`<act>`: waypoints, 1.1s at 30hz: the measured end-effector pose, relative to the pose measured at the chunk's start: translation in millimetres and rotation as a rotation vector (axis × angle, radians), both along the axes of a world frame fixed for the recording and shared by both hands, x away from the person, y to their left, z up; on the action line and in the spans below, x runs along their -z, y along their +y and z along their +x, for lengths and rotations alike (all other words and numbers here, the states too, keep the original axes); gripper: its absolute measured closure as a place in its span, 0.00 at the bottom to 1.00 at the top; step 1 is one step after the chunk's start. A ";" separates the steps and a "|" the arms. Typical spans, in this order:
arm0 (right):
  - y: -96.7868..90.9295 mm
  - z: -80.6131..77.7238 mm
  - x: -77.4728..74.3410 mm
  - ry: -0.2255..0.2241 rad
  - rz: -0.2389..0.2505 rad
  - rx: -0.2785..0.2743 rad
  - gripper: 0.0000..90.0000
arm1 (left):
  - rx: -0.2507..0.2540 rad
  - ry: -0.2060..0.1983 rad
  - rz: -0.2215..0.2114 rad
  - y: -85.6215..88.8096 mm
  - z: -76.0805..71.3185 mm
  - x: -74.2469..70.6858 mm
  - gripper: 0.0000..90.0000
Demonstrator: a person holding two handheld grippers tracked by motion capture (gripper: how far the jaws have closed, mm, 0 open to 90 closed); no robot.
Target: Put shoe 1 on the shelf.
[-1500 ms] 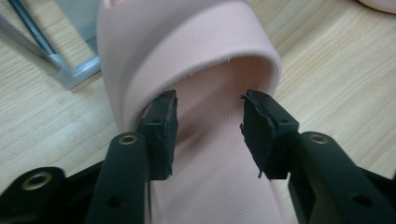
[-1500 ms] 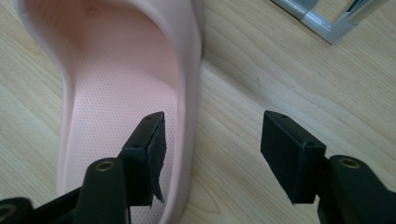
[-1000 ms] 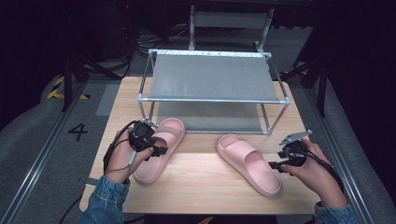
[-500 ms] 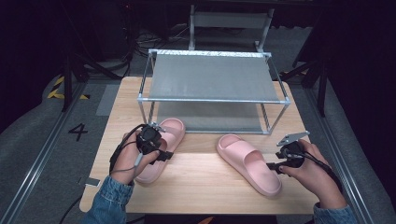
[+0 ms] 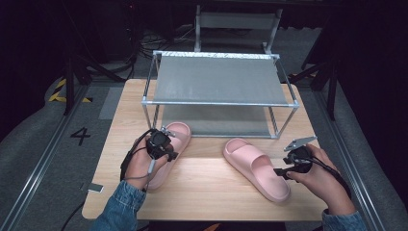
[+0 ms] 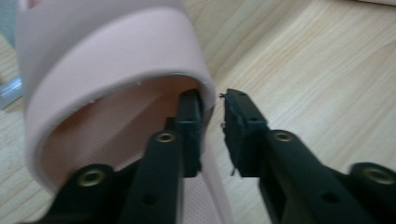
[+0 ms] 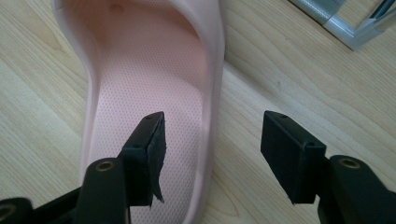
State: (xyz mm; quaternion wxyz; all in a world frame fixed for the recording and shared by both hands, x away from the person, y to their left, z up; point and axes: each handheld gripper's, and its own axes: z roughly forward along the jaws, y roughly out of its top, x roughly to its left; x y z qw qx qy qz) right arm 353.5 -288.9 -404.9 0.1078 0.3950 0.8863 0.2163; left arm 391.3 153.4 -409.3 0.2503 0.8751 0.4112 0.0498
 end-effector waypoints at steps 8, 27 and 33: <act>-0.3 -0.9 -2.1 -0.005 0.005 0.000 0.46 | -0.022 -0.008 -0.010 4.9 -2.5 -8.7 0.95; -6.4 -3.3 -7.4 -0.018 0.023 0.011 0.46 | 0.081 0.008 -0.015 -9.9 -20.4 -58.2 0.95; -10.2 -4.5 -8.7 -0.022 0.023 0.017 0.45 | 0.105 -0.019 -0.009 -18.5 -25.2 -82.1 0.95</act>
